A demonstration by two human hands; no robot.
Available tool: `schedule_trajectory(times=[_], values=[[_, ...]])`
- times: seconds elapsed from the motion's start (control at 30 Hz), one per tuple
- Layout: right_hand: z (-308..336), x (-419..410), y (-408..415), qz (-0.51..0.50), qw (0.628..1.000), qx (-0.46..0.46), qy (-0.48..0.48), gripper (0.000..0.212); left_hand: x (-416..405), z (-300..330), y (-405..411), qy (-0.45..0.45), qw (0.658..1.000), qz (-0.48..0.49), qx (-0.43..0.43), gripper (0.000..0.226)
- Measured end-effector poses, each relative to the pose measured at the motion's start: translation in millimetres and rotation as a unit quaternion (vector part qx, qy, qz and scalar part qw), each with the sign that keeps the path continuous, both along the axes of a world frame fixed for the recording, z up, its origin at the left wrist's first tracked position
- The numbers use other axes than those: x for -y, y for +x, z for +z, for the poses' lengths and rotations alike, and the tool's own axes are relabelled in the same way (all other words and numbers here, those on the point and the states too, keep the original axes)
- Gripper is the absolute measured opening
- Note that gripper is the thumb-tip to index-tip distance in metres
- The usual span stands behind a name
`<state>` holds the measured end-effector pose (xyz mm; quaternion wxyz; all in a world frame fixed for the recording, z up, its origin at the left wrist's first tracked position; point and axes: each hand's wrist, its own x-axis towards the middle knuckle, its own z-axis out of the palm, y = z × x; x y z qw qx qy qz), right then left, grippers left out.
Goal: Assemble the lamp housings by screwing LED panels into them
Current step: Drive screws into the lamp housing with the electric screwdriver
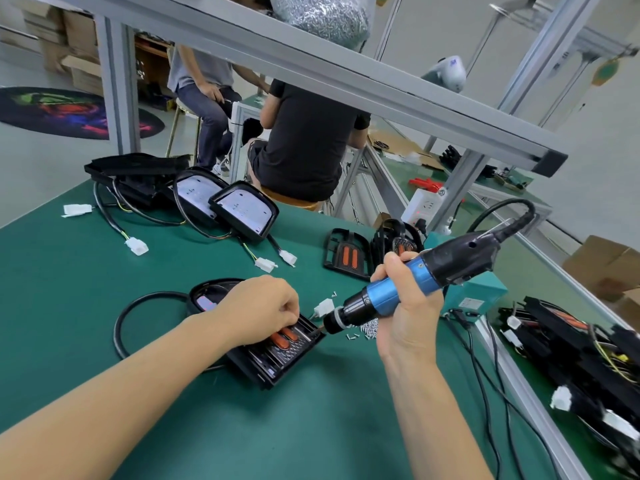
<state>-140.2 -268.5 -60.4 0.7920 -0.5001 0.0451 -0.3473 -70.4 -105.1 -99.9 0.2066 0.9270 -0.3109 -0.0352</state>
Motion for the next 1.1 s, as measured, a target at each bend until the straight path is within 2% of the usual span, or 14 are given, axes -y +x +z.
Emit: schedule_trajectory(times=[0.37, 0.5, 0.63, 0.73, 0.87, 0.93, 1.1], values=[[-1, 0, -2, 0.0, 1.0, -0.008, -0.005, 0.028, 0, 5, -3, -0.009, 0.999, 0.004, -0.036, 0.011], [-2, 4, -7, -0.023, 0.999, 0.003, 0.031, 0.023, 0, 6, -3, -0.036, 0.997, 0.014, -0.062, 0.011], [2, 18, -15, -0.042, 0.991, 0.034, 0.119, 0.023, 0, 5, -3, -0.136, 0.986, 0.041, -0.086, 0.011], [10, 27, -20, -0.041, 0.98, 0.063, 0.183, 0.023, 2, 8, -7, -0.236, 0.964, 0.043, -0.114, 0.015], [19, 34, -26, -0.045, 0.972, 0.082, 0.217, 0.021, 5, 11, -16, -0.323, 0.932, 0.03, -0.162, 0.012], [23, 34, -29, -0.039, 0.968, 0.089, 0.232, 0.022, 6, 14, -22, -0.356, 0.916, 0.02, -0.186, 0.012], [31, 30, -32, -0.024, 0.963, 0.098, 0.248, 0.041, 5, 22, -33, -0.399, 0.888, 0.001, -0.229, 0.012]])
